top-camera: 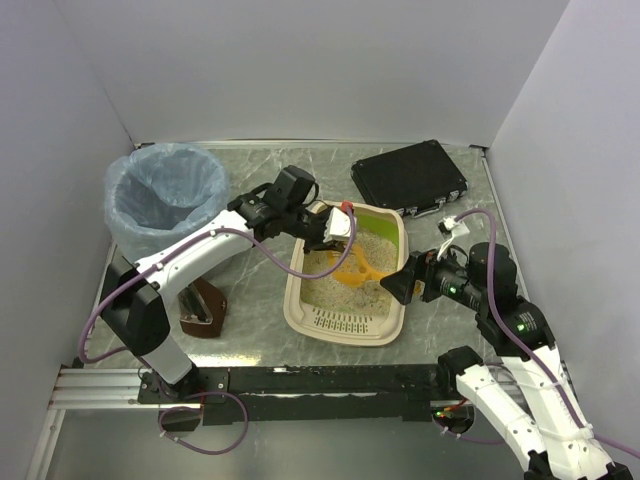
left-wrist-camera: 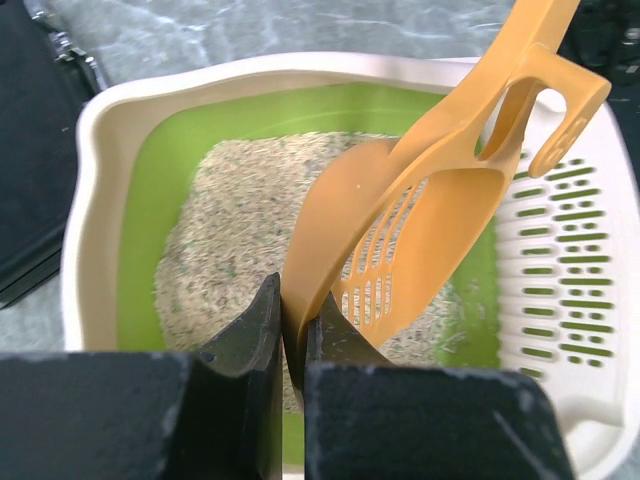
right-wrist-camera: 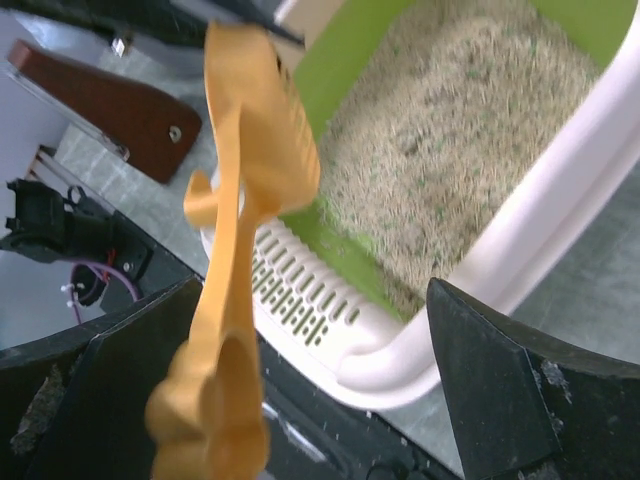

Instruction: Clean the litter box

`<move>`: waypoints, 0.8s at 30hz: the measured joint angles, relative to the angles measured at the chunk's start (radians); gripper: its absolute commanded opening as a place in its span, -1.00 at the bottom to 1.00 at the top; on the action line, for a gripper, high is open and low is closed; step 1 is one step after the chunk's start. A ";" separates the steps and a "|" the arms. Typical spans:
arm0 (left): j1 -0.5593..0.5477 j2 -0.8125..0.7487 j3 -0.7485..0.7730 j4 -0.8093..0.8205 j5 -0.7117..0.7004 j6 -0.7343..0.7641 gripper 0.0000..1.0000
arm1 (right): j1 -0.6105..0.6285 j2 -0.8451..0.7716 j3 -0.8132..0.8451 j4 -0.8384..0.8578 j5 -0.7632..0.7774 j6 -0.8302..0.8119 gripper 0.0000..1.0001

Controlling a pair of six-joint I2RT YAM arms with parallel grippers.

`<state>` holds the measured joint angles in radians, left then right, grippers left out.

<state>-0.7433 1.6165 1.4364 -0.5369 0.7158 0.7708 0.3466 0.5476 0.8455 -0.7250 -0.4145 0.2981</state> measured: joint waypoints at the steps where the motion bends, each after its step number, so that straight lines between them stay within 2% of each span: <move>1: 0.000 0.000 0.000 -0.005 0.006 0.002 -0.99 | 0.000 0.000 -0.001 0.013 -0.002 0.000 0.85; 2: -0.001 0.000 0.000 -0.009 0.011 0.002 -0.98 | 0.000 0.000 -0.002 0.024 -0.007 0.000 0.70; 4: -0.001 -0.001 0.000 -0.013 0.018 0.002 -0.98 | 0.000 0.006 -0.002 0.041 -0.029 0.000 0.59; 11: -0.001 0.000 0.000 -0.013 0.020 -0.009 -0.98 | 0.000 0.044 0.006 0.030 -0.137 0.019 0.44; 19: -0.001 0.003 0.000 -0.022 0.020 -0.008 -0.99 | 0.000 0.032 0.014 -0.011 -0.158 0.035 0.33; 24: -0.001 0.003 0.000 -0.015 0.020 -0.013 -0.98 | 0.000 0.034 0.048 -0.041 -0.158 0.043 0.10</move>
<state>-0.7441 1.6199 1.4364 -0.5518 0.7357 0.7582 0.3466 0.5812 0.8936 -0.7662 -0.5720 0.3416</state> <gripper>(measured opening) 0.081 0.595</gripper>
